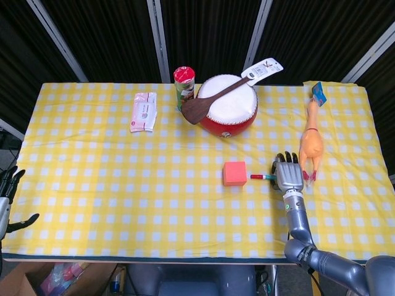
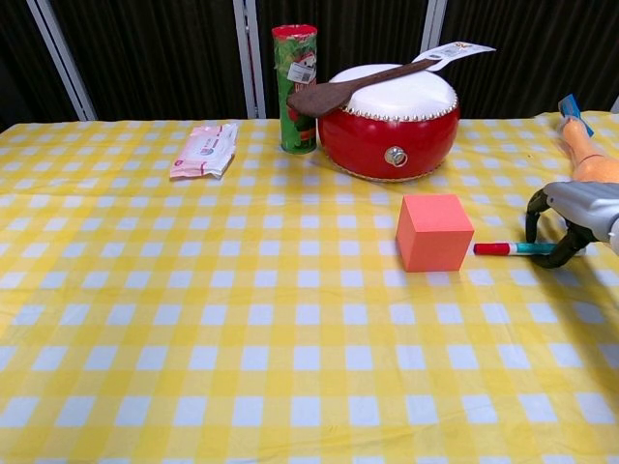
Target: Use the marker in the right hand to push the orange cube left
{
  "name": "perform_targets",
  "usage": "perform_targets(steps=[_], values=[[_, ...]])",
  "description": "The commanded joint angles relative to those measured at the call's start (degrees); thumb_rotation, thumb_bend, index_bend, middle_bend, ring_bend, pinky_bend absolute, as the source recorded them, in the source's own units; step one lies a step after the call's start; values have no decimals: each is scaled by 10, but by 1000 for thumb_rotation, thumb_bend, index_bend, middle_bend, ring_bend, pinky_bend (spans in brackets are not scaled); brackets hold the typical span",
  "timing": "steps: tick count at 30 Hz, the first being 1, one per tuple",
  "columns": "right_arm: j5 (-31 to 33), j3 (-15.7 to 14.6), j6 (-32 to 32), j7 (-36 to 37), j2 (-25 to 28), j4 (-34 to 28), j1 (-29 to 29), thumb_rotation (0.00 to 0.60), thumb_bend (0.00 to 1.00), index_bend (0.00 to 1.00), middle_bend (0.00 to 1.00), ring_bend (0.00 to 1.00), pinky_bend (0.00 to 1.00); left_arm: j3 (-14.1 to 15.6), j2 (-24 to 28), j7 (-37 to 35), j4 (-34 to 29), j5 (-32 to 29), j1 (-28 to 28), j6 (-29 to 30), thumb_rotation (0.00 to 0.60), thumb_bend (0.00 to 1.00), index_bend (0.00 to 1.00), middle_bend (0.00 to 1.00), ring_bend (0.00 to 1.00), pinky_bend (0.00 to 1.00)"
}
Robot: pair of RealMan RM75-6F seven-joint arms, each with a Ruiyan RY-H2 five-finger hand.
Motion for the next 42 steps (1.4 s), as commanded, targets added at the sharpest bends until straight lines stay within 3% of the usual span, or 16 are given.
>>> perform_targets(steps=[1, 13, 28, 34, 42], values=[[-6, -1, 2, 4, -1, 4, -1, 600, 406, 683, 201, 0, 0, 0, 0, -1, 0, 0, 0, 0, 600, 0, 0, 0, 0, 0], [-30, -2, 16, 13, 12, -21, -6, 600, 461, 695, 207, 0, 0, 0, 1, -1, -1, 0, 0, 0, 600, 0, 0, 0, 0, 0], [-42, 26, 67, -13, 102, -139, -10, 600, 464, 695, 207, 0, 0, 2, 2, -4, -2, 5, 2, 4, 600, 0, 0, 0, 0, 0], [-21, 19, 50, -20, 104, -129, -9, 600, 464, 695, 207, 0, 0, 3, 3, -5, -2, 9, 2, 5, 600, 0, 0, 0, 0, 0], [-40, 0, 28, -11, 90, -112, -1, 600, 464, 695, 207, 0, 0, 4, 4, -10, -3, 7, 0, -1, 600, 0, 0, 0, 0, 0]])
